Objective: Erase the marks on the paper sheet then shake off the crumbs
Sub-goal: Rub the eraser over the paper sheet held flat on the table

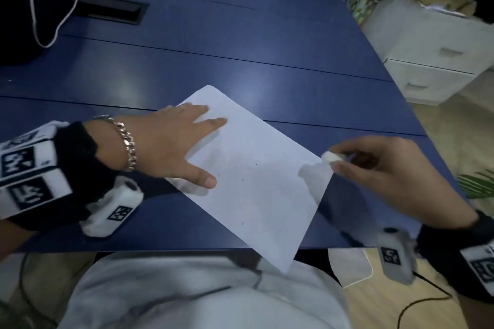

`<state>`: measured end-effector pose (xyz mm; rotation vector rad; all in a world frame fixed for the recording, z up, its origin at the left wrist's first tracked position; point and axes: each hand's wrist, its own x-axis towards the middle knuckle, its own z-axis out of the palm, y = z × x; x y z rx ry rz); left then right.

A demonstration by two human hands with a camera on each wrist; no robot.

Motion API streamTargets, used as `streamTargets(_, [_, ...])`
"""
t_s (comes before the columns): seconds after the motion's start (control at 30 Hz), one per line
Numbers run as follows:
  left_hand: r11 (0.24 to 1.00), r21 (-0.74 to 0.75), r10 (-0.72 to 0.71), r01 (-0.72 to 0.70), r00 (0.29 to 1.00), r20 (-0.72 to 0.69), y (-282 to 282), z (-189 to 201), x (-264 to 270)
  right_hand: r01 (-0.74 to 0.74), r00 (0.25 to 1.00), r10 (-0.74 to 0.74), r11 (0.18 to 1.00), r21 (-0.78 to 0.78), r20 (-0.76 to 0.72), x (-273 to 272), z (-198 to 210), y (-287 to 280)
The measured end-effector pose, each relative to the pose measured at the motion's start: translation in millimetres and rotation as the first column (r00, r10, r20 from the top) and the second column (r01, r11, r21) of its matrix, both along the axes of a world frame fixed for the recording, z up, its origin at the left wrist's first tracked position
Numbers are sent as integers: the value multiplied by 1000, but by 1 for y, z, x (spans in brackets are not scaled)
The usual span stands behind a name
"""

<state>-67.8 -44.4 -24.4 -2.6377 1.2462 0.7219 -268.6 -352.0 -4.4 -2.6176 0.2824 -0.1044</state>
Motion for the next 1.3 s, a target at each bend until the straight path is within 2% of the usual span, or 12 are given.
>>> streamTargets(0.17, [996,84,8,-3,998,-58,9,-4,-19,-41,997,40,999,-23,-64,-8,-17,9])
streamTargets(0.27, [993,121,-1,5,999,-34,5,-9,-25,-102,990,92,991,-87,-111,0,-27,17])
streamTargets(0.37, [989,146,18,-13,999,-37,1,-8,-21,-181,970,155,975,-132,-190,3,-30,25])
streamTargets(0.47, [986,160,45,-42,999,-14,-2,-9,-7,-274,952,238,944,-186,-192,-5,-32,40])
streamTargets(0.67, [992,102,80,-79,997,-5,-19,-14,1,-440,883,415,895,-77,-221,-19,-34,82])
streamTargets(0.77, [996,63,69,-68,998,-2,-24,-11,4,-419,897,408,907,-38,-169,-7,-15,73])
streamTargets(0.9, [998,-47,-32,32,999,-2,-31,-5,7,-294,956,291,951,-94,-44,29,4,39])
streamTargets(1.0, [997,-32,-67,67,997,-23,-43,-17,-6,-344,936,324,924,-168,-137,64,-5,28])
streamTargets(1.1, [1000,5,-10,11,997,-76,-46,-35,-19,-451,884,404,870,-199,-234,87,-16,31])
streamTargets(1.3, [997,77,5,0,998,-58,-47,-36,-24,-487,863,444,858,-164,-242,104,-30,36])
